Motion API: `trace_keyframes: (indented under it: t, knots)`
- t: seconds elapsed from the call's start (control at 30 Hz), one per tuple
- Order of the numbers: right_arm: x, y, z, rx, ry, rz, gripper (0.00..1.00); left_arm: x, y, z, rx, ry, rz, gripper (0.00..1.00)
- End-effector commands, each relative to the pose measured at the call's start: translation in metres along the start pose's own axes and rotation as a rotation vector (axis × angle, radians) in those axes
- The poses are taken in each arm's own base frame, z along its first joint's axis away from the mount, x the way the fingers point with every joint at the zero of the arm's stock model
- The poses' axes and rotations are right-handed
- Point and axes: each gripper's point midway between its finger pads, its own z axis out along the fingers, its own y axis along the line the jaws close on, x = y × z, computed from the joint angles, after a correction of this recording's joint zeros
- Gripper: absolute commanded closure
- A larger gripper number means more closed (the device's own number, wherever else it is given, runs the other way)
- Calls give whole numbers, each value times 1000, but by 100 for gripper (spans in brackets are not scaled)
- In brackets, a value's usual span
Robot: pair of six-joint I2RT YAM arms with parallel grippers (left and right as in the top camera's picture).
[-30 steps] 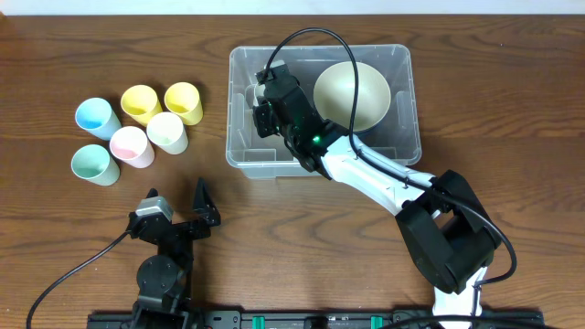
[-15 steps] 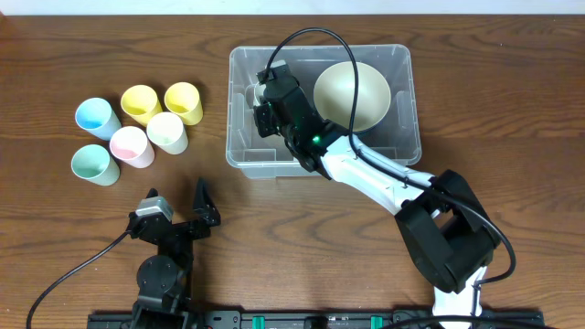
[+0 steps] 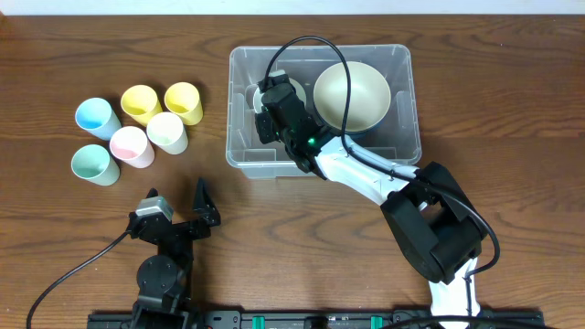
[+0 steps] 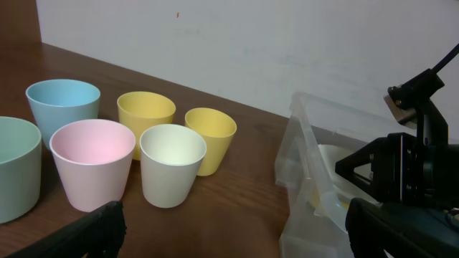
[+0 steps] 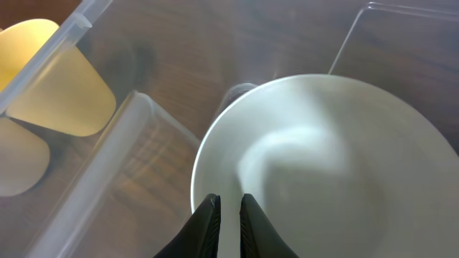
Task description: Pack container
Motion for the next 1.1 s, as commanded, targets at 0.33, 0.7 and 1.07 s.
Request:
trace_keyframes:
  t: [0.33,0.7,1.07]
  knots:
    - [-55,19,-34,-24,-80,-37,85,16,8,1,-30,39,29,2]
    - [-142,-38,-164,130,-196,36,74,16,8,1,-30,39,29,2]
    - [-147,-210,-271,464,-236,423,49,16,8,1,-30,39,29,2]
